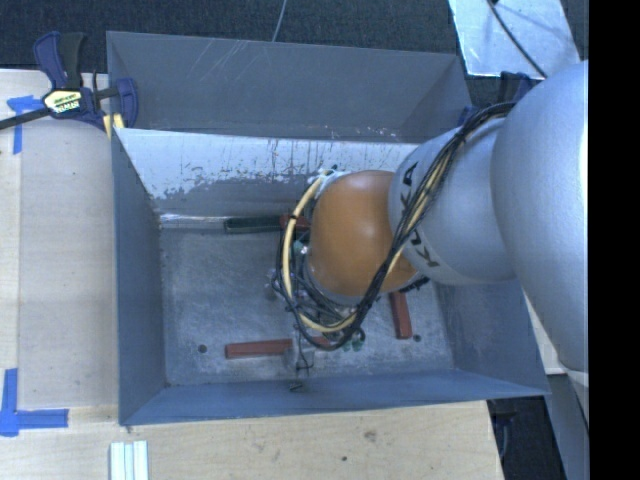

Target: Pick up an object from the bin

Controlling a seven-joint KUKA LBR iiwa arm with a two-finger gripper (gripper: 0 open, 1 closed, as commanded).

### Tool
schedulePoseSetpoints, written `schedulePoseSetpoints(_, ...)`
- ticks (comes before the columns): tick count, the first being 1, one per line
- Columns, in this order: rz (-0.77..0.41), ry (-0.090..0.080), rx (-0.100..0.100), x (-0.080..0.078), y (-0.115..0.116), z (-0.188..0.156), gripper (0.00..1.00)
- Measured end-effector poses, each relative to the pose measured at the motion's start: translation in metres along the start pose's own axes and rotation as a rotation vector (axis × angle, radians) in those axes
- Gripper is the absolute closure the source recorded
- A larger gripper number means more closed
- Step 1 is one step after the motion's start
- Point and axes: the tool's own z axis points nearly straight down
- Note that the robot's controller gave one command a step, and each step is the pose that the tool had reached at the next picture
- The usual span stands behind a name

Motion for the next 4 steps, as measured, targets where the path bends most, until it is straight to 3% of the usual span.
schedulePoseSetpoints(1, -0.011, -0.003, 0.000, 0.015, 0.012, -0.078, 0.00)
schedulePoseSetpoints(2, 0.001, 0.006, 0.000, 0.001, -0.001, 0.004, 0.00)
schedulePoseSetpoints(3, -0.104, -0.002, 0.000, 0.017, 0.020, 0.000, 0.00)
schedulePoseSetpoints(4, 0.000, -0.008, -0.003, -0.002, 0.000, 0.001, 1.00)
